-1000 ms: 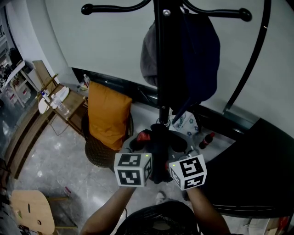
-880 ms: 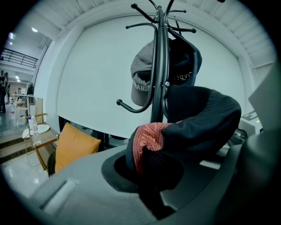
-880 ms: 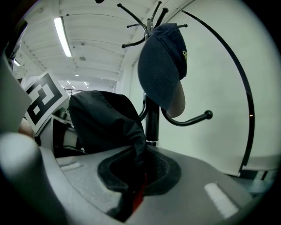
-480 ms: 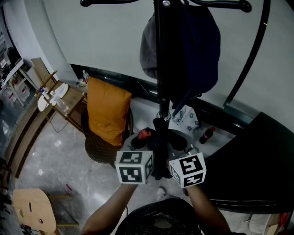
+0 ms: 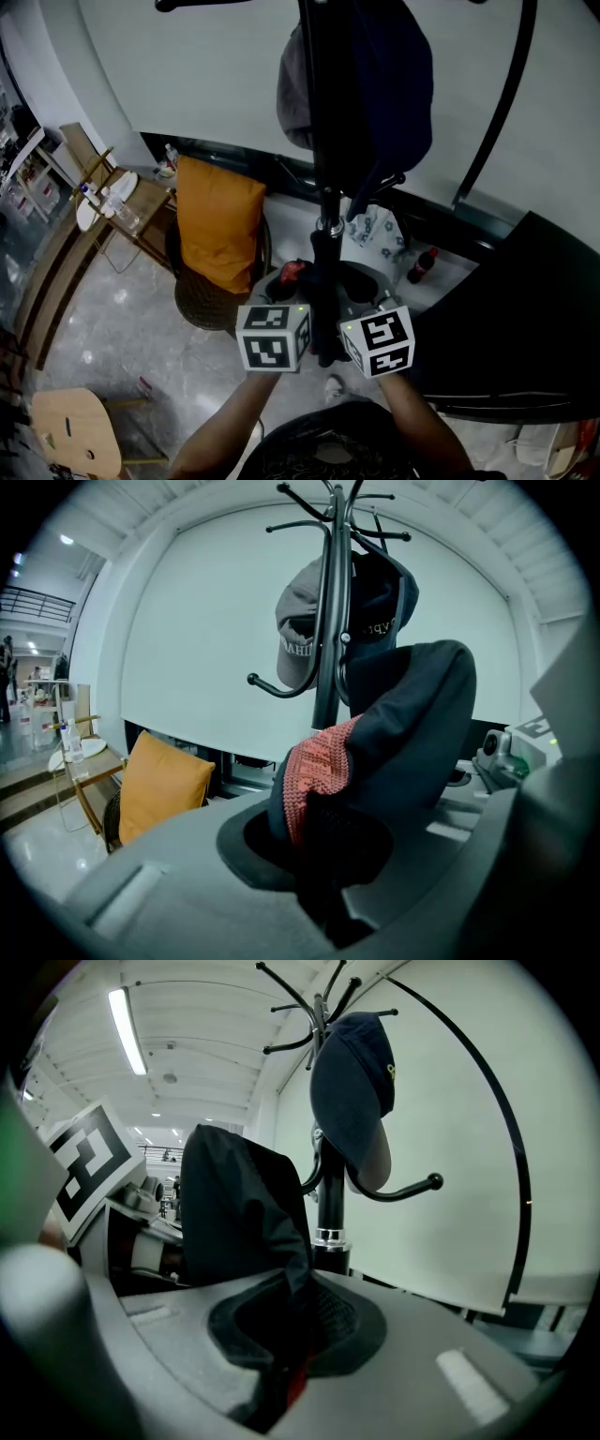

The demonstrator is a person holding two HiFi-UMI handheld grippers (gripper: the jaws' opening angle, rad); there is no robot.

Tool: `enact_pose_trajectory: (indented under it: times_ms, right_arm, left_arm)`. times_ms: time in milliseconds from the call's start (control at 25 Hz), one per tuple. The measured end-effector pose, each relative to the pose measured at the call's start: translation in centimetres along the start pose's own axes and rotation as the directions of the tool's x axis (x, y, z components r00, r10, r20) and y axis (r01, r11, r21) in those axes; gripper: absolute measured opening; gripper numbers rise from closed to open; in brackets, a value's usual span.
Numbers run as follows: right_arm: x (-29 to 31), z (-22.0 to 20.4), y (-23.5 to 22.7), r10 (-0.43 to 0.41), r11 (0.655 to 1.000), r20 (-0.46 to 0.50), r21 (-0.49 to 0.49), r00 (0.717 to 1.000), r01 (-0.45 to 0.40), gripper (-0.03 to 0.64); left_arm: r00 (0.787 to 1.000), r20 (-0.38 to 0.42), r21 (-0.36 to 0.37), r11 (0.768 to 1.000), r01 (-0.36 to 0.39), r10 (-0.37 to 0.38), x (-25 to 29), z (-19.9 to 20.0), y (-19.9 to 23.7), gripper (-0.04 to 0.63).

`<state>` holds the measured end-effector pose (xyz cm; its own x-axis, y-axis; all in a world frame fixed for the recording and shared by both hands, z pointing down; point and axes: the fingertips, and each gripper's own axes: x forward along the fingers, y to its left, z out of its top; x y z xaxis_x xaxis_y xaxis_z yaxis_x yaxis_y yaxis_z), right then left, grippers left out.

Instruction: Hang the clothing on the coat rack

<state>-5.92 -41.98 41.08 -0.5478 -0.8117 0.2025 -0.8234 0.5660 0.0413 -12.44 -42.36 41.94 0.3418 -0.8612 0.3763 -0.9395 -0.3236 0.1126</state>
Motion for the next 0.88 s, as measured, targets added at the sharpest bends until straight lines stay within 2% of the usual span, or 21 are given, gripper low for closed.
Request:
enact_pose_trajectory:
  times_ms: [880]
  right_arm:
    - [-1.4, -1.5, 1.6, -0.009, 1.000, -0.043, 0.008, 0.999, 0.010, 0.029]
  left_arm:
    - [0.999, -0.021, 0.008, 1.000, 0.028, -0.028, -1.2, -1.9, -0.7, 0.021]
